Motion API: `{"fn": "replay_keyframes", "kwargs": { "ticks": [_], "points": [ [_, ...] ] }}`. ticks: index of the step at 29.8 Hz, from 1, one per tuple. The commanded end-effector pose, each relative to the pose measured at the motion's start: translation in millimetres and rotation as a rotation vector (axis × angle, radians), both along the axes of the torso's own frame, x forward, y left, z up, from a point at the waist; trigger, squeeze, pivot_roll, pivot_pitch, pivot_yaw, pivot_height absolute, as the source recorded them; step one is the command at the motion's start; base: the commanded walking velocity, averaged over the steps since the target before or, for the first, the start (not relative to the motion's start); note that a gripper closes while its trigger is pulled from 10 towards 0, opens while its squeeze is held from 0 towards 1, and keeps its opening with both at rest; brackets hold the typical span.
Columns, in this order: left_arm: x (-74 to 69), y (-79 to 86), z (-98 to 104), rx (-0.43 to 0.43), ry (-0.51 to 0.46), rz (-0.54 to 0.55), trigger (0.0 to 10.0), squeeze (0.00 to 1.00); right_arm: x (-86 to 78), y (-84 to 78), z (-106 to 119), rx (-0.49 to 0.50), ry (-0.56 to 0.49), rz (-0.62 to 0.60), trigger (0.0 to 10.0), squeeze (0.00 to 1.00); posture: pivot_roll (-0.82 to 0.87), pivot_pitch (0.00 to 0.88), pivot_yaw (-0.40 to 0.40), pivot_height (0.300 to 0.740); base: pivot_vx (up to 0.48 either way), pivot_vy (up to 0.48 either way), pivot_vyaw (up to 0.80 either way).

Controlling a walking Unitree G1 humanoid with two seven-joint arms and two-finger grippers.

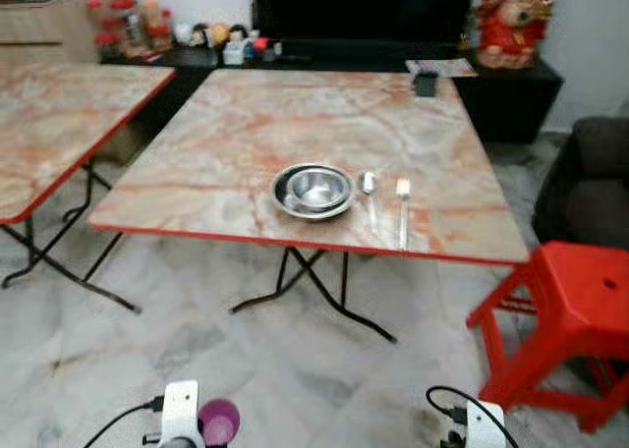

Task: Setting the table

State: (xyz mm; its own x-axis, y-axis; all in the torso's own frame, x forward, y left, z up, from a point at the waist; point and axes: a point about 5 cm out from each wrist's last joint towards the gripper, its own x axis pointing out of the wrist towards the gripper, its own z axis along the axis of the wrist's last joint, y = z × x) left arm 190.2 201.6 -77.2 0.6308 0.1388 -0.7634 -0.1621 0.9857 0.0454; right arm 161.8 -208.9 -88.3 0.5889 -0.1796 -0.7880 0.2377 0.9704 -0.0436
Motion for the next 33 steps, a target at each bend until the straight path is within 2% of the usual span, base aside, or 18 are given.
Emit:
{"fn": "replay_keyframes", "kwargs": {
  "ticks": [1, 21, 33],
  "points": [
    [2.1, 3.7, 1.8, 0.006, -0.011, 0.017, 10.0, 0.00, -0.6, 2.8, -0.7, 0.013, -0.002, -0.004, 10.0, 0.00, -0.08, 0.000, 0.003, 0.740, 0.341, 0.000, 0.00],
    [1.8, 3.9, 1.7, -0.001, -0.010, 0.003, 10.0, 0.00, -2.6, 6.3, -2.2, 0.020, 0.008, -0.003, 10.0, 0.00, -0.08, 0.000, 0.012, 0.740, 0.344, 0.000, 0.00],
    [-2.4, 4.4, 0.2, 0.018, -0.014, 0.013, 10.0, 0.00, -3.6, 5.3, -2.5, 0.019, 0.013, -0.001, 10.0, 0.00, -0.08, 0.000, -0.004, 0.740, 0.000, 0.000, 0.00]
  ]
}}
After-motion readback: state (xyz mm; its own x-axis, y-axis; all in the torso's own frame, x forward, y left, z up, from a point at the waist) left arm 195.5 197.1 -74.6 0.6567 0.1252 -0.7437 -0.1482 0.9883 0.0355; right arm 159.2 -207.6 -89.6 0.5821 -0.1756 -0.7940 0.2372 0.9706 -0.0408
